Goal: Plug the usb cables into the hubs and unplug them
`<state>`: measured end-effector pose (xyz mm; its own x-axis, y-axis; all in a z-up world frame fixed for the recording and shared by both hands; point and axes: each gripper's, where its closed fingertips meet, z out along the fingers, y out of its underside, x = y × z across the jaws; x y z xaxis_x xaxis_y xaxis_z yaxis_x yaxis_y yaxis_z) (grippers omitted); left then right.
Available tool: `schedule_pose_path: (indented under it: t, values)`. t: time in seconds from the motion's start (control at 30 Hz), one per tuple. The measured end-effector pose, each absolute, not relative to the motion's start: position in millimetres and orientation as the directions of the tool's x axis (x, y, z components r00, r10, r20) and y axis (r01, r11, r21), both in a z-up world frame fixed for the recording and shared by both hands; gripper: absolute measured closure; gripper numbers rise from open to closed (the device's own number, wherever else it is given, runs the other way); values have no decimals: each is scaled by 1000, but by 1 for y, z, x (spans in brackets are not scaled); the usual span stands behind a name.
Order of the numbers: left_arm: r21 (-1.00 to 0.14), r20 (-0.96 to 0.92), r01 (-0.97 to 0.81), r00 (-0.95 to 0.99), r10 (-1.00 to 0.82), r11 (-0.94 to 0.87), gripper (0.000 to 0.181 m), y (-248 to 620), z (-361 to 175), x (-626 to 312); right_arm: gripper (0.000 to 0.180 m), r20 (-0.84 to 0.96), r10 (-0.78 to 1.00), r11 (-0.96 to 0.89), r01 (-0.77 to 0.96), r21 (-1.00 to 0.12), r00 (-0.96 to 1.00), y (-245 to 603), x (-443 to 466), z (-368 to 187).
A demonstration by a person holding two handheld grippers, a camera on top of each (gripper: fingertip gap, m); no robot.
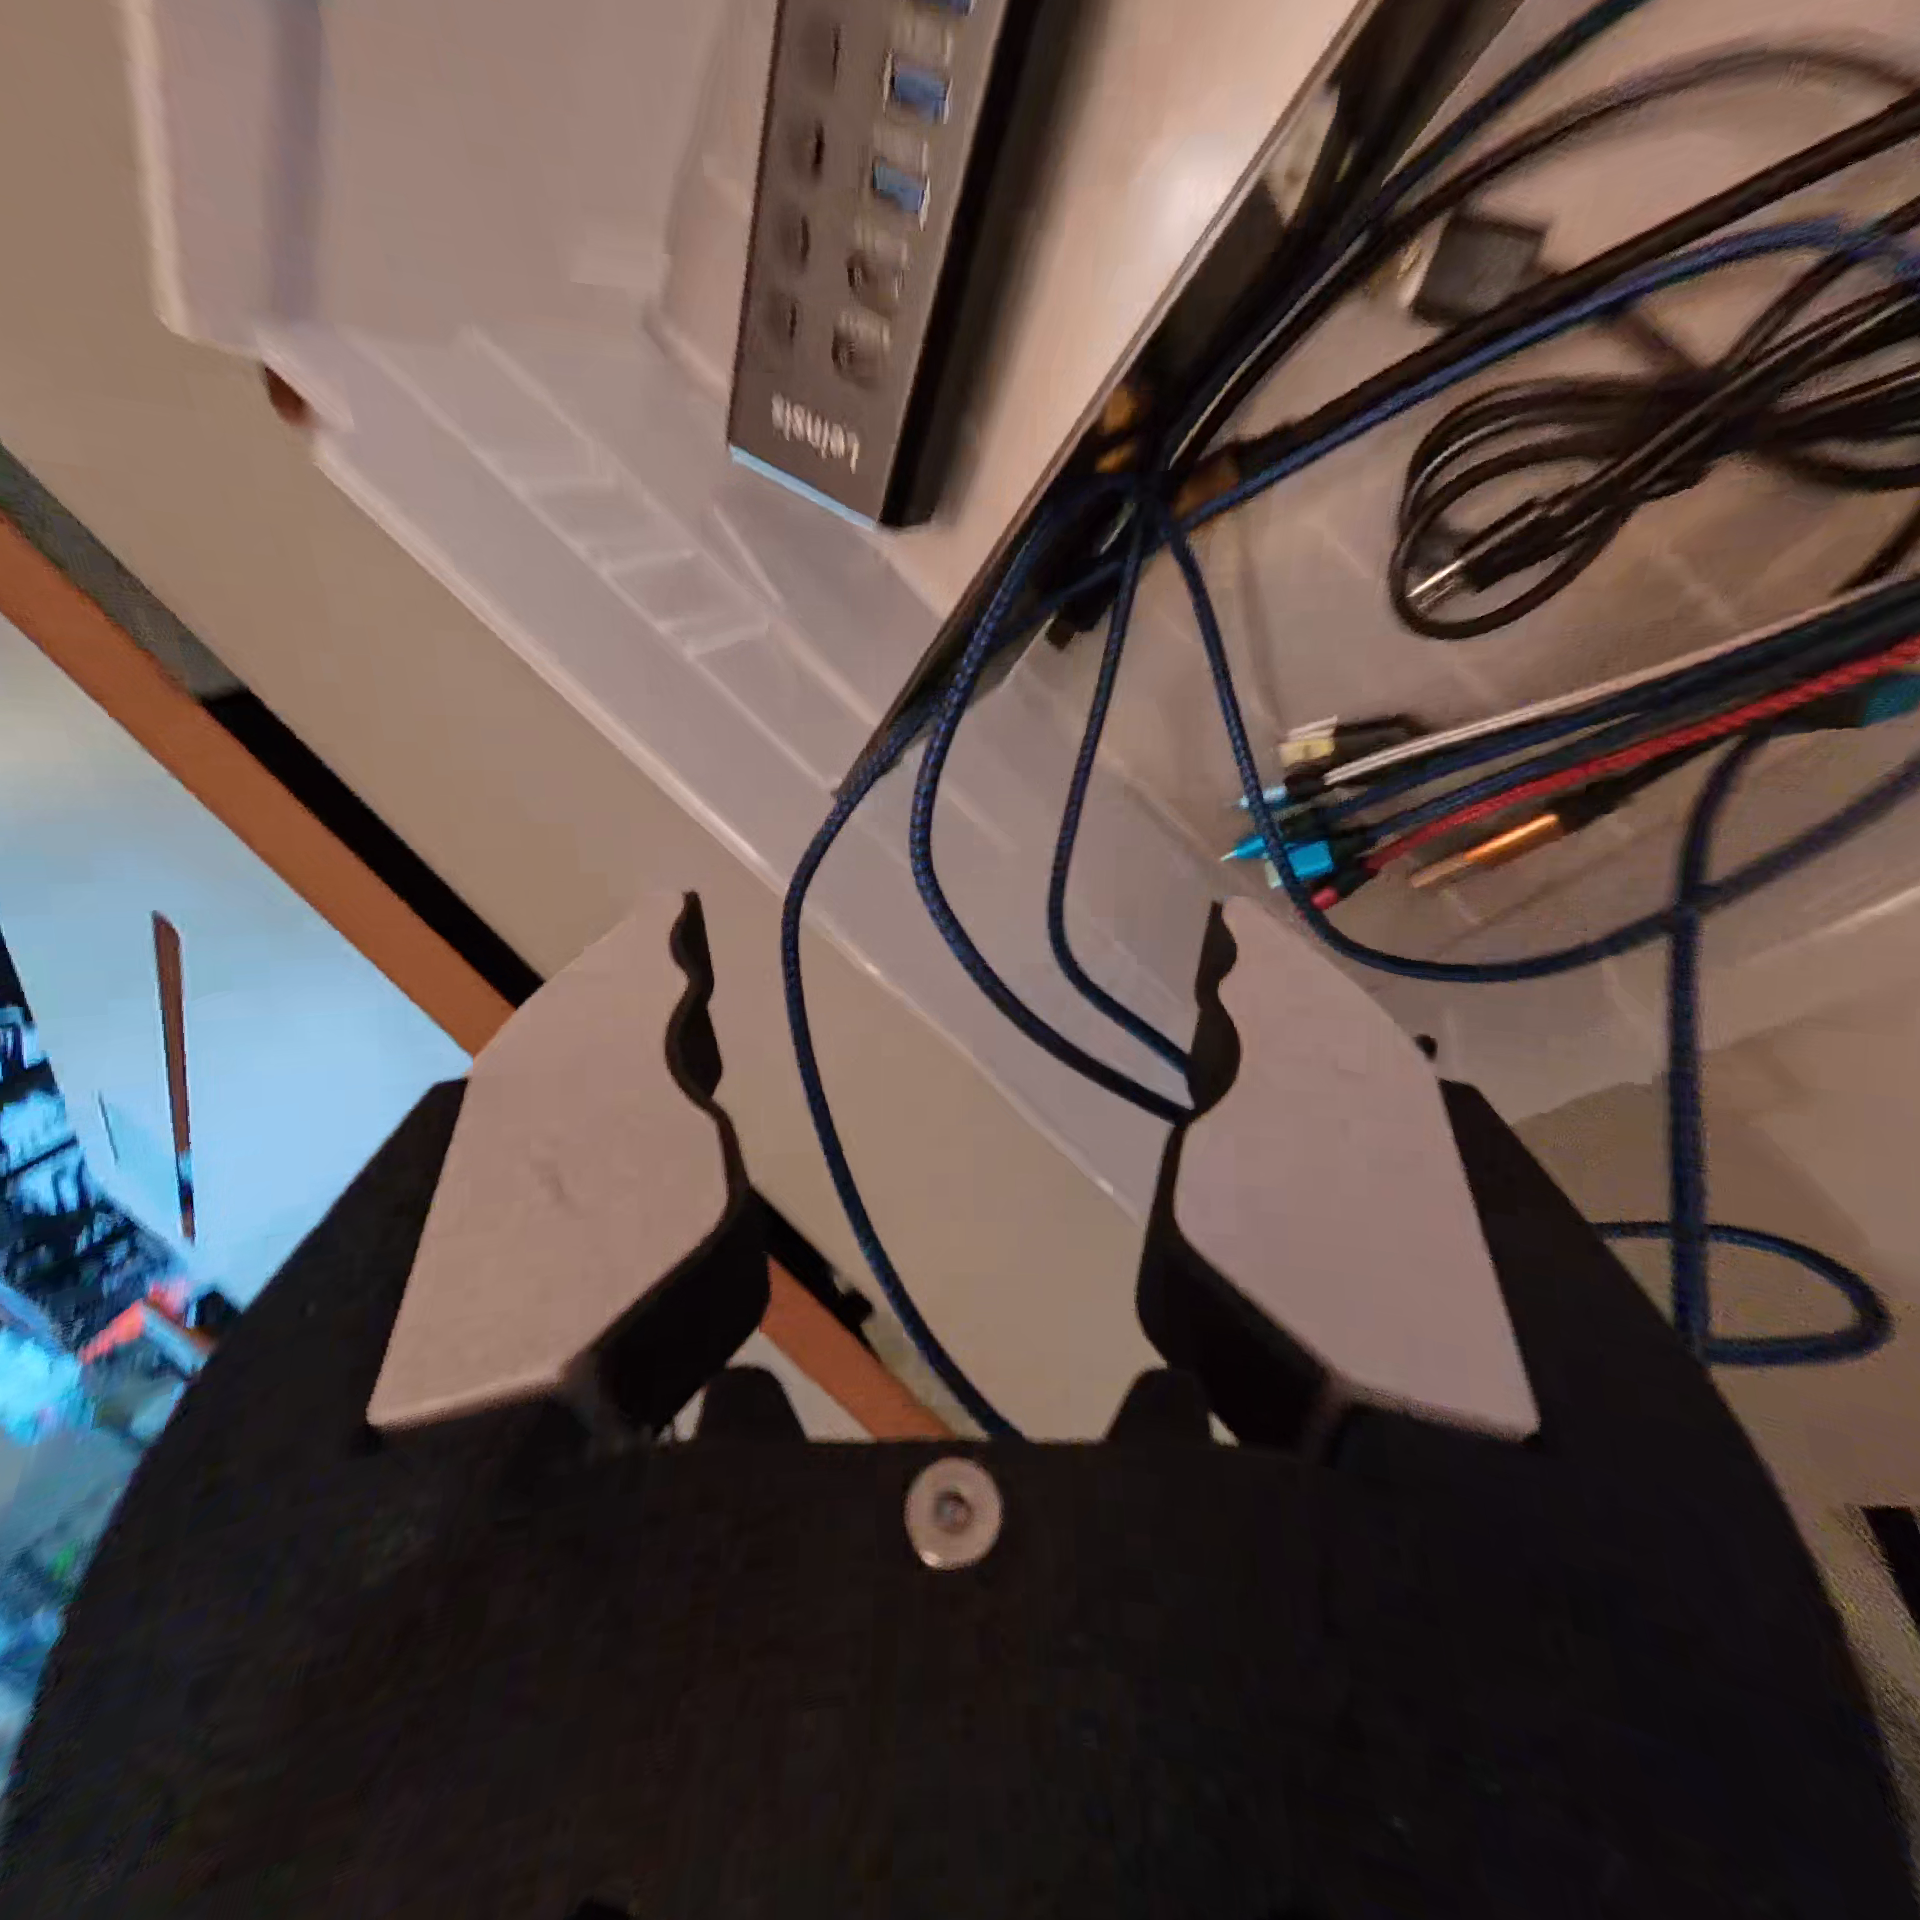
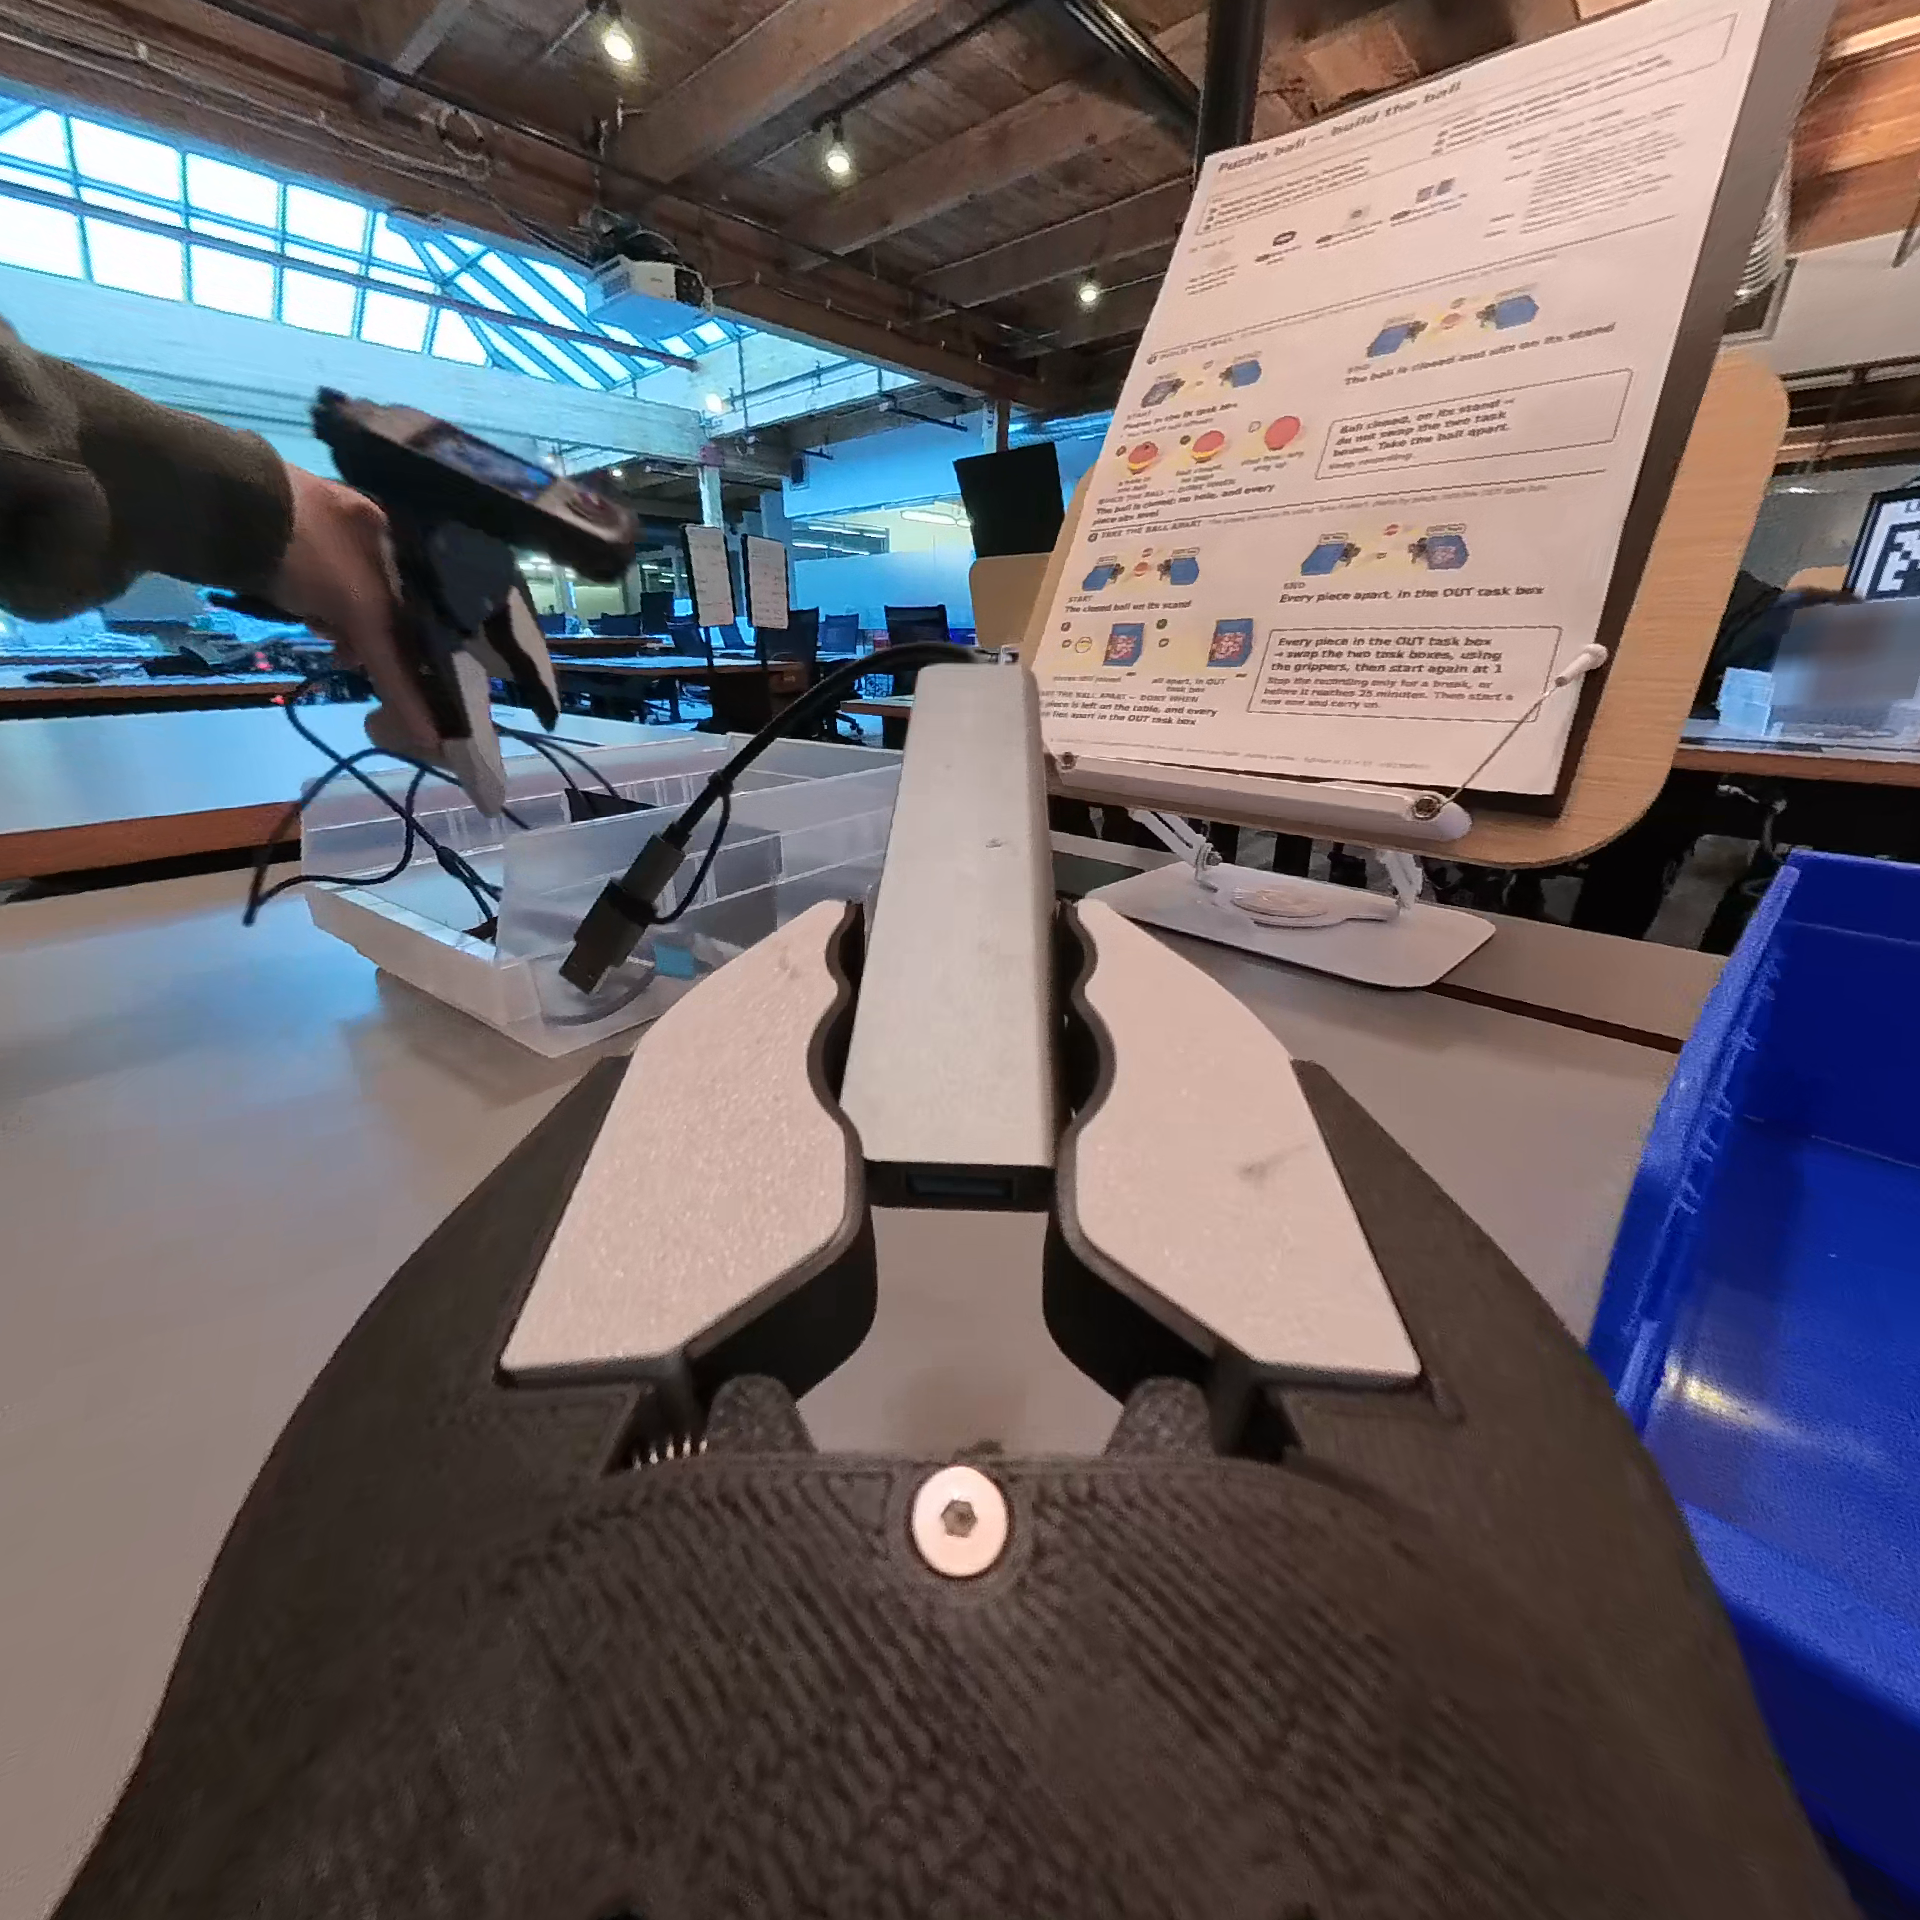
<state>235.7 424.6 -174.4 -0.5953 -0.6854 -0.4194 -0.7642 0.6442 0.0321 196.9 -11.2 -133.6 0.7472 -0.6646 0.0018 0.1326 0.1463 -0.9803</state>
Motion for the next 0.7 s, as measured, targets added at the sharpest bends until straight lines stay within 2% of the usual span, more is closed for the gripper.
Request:
schedule_pose_path:
  t: [0.1, 0.13, 0.17, 0.23, 0.4, 0.43, 0.47, 0.57, 0.63, 0.7]
  values:
    - [233, -453, -840, -539, -710, 489, 93, 446, -187, 221, 144, 7, -659, 145, 135, -980, 752, -10, 196, -133]
    - [297, -452, -844, -537, -712, 448, 102, 449, -190, 215, 144, 4, -656, 148, 134, -980, 754, -10, 197, -133]
    - [331, -464, -841, -541, -702, 429, 120, 452, -191, 214, 144, -1, -656, 154, 132, -979, 755, -11, 197, -133]
    - [345, -482, -846, -531, -697, 406, 122, 452, -192, 214, 144, -17, -656, 168, 124, -978, 755, -13, 199, -132]
    - [331, -535, -872, -488, -689, 361, 135, 447, -183, 210, 144, -62, -654, 212, 104, -972, 754, -18, 202, -131]
    - [322, -551, -871, -492, -674, 372, 144, 445, -178, 210, 144, -67, -654, 217, 102, -971, 754, -19, 202, -130]
    - [303, -591, -869, -493, -639, 390, 162, 444, -169, 214, 144, -70, -653, 219, 99, -971, 754, -19, 202, -130]
    - [279, -589, -870, -490, -643, 407, 171, 429, -153, 212, 144, -65, -653, 213, 100, -972, 755, -18, 202, -131]
    - [252, -639, -852, -502, -583, 458, 176, 428, -135, 221, 144, -54, -652, 205, 107, -973, 756, -17, 202, -131]
    - [160, -681, -850, -463, -568, 501, 179, 423, -114, 232, 144, -47, -655, 203, 115, -972, 754, -17, 201, -131]
